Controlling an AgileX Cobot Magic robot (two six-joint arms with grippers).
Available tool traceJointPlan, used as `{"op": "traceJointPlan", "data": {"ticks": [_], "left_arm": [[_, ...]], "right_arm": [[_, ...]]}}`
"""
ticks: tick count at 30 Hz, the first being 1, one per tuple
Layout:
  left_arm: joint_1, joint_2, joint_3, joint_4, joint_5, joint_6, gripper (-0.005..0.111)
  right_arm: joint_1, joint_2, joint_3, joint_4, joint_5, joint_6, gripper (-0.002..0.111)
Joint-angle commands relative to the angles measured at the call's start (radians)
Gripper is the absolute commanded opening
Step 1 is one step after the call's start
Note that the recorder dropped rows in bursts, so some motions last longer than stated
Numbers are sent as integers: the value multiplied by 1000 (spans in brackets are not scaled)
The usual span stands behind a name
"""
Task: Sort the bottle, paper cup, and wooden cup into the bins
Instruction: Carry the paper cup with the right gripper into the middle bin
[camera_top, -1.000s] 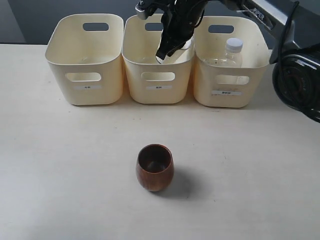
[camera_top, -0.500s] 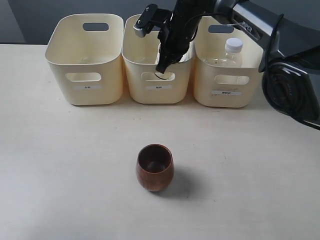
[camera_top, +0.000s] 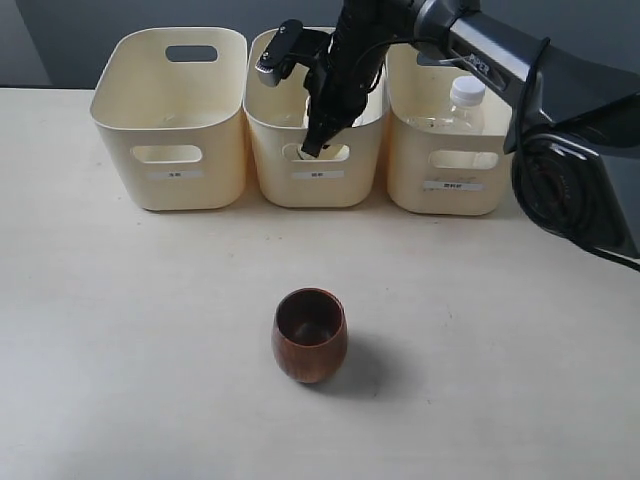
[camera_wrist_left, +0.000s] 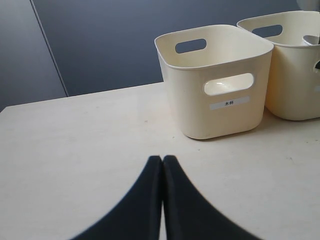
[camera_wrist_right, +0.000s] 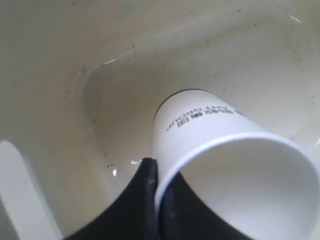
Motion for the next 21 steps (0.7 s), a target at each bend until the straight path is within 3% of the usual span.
{"op": "traceJointPlan", "data": {"ticks": [1, 5, 21], "left_arm": [[-4, -5, 1, -7, 0, -2, 0], [-4, -5, 1, -7, 0, -2, 0], [-4, -5, 1, -7, 0, -2, 0]], "right_arm": [[-1, -1, -6, -3, 10, -3, 12], [-1, -1, -6, -1, 10, -3, 29], [-1, -37, -6, 18, 10, -1, 29]]}}
